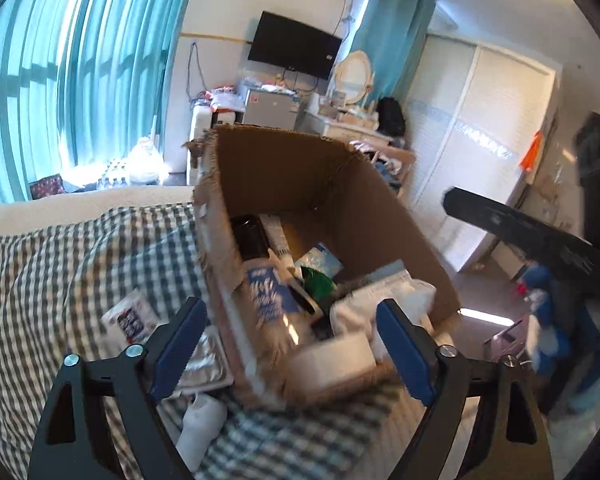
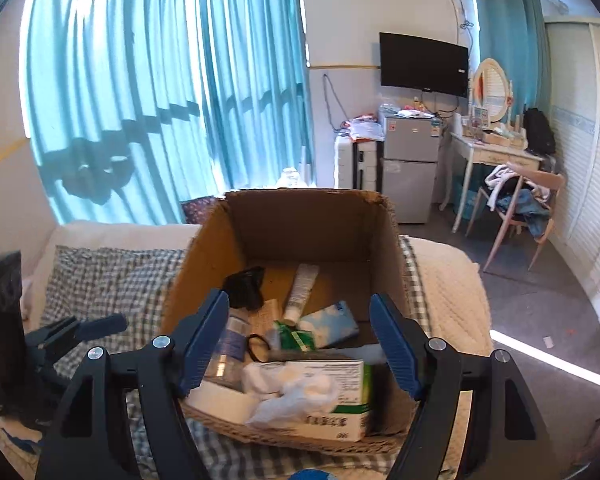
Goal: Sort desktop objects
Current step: 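Grasp the white handheld device on the bed with the left gripper, then grasp the white comb with the right gripper while the left holds the device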
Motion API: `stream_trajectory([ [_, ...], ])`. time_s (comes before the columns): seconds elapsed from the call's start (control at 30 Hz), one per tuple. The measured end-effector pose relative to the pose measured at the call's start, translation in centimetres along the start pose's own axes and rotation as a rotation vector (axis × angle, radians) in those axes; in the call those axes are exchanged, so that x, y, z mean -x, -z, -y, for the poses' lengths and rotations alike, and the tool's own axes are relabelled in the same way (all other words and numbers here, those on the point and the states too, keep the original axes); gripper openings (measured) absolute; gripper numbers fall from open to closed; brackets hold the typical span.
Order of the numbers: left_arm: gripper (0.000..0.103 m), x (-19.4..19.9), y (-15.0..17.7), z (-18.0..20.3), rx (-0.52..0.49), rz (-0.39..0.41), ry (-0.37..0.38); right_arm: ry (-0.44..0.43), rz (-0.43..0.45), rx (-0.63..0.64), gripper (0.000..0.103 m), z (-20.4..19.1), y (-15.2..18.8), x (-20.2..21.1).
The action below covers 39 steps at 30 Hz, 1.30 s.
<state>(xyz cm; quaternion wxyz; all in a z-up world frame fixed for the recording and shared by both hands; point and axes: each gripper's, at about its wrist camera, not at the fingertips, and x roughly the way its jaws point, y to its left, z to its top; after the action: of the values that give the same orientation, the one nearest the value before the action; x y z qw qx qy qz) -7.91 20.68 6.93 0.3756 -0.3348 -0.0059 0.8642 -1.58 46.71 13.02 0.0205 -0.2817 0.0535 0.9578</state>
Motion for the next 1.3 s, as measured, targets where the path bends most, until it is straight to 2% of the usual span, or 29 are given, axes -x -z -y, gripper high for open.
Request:
stream_trajectory([
  [0.07, 0.103, 1.2, 1.5, -0.9, -0.027, 0.017, -0.057, -0.032, 0.0, -0.001, 0.073, -1.0, 0.2, 0.3],
  [0.1, 0.103, 1.3, 2.5, -1.4, -0.044, 0.016, -0.104, -0.052, 0.001, 0.001, 0.073, -1.6, 0.3, 0.5],
  [0.2, 0.103, -1.0, 5.8, -4.4, -0.051, -0.082, -0.212, -0.084, 0.0, 0.026, 0.073, -3.4, 0.8, 1.1],
  [0.3, 0.103, -4.2, 9.8, -7.5, -0.011, -0.174, -0.298, -0.128, -0.012, 0.056, 0.073, -5.7, 1.7, 1.2],
  [0.33, 0.103, -5.0, 10.6, -8.3, 0.013, -0.199, -0.298, -0.146, -0.022, 0.063, 0.073, -6.4, 2.2, 1.0],
  [0.47, 0.1, -7.9, 12.8, -9.7, 0.107, -0.263, -0.217, -0.178, -0.086, 0.116, 0.073, -8.9, 3.9, -0.8],
  [0.53, 0.083, -9.4, 13.2, -9.4, 0.088, -0.304, -0.181, -0.175, -0.117, 0.151, 0.073, -10.0, 4.6, -2.0],
  [0.57, 0.056, -10.0, 13.2, -9.1, 0.061, -0.318, -0.18, -0.173, -0.126, 0.165, 0.073, -10.3, 4.9, -2.4],
  [0.6, 0.046, -10.7, 13.4, -8.8, 0.023, -0.339, -0.166, -0.174, -0.139, 0.178, 0.073, -10.7, 5.2, -2.8],
  [0.67, 0.044, -11.1, 13.6, -8.1, -0.039, -0.333, -0.184, -0.179, -0.15, 0.191, 0.073, -11.1, 5.6, -3.4],
  [0.7, 0.044, -11.0, 13.6, -8.1, -0.036, -0.33, -0.182, -0.18, -0.154, 0.199, 0.073, -11.3, 5.8, -3.6],
  [0.77, 0.042, -9.5, 13.6, -8.5, 0.0, -0.287, -0.154, -0.181, -0.162, 0.222, 0.073, -11.9, 6.4, -3.8],
  [0.83, 0.039, -6.1, 13.6, -9.7, 0.082, -0.197, -0.112, -0.19, -0.17, 0.242, 0.073, -12.8, 6.9, -3.9],
  [0.87, 0.027, -4.9, 13.6, -10.2, 0.111, -0.166, -0.1, -0.196, -0.172, 0.253, 0.073, -13.3, 7.0, -4.1],
  [0.9, 0.025, -3.1, 13.7, -10.9, 0.147, -0.122, -0.096, -0.2, -0.173, 0.266, 0.073, -14.0, 7.3, -4.2],
  [0.97, 0.025, -0.4, 14.0, -12.7, 0.204, -0.064, -0.136, -0.207, -0.192, 0.299, 0.073, -15.8, 8.1, -5.0],
  [1.0, 0.025, 0.3, 14.2, -14.1, 0.227, -0.062, -0.162, -0.2, -0.207, 0.312, 0.073, -16.7, 8.5, -5.6],
  [1.1, 0.026, -0.1, 15.7, -17.4, 0.32, -0.117, -0.094, -0.19, -0.278, 0.352, 0.073, -19.3, 10.3, -8.0],
  [1.17, 0.029, -0.8, 17.0, -17.8, 0.363, -0.14, -0.051, -0.155, -0.312, 0.379, 0.073, -20.1, 11.3, -9.4],
  [1.23, 0.053, -2.1, 17.7, -17.4, 0.346, -0.188, -0.051, -0.105, -0.317, 0.41, 0.073, -20.7, 12.1, -10.0],
  [1.27, 0.07, -2.7, 18.0, -17.3, 0.339, -0.205, -0.055, -0.093, -0.315, 0.423, 0.073, -20.8, 12.1, -10.2],
  [1.3, 0.074, -3.6, 18.4, -16.9, 0.337, -0.228, -0.044, -0.087, -0.316, 0.434, 0.073, -21.1, 12.3, -10.3],
])
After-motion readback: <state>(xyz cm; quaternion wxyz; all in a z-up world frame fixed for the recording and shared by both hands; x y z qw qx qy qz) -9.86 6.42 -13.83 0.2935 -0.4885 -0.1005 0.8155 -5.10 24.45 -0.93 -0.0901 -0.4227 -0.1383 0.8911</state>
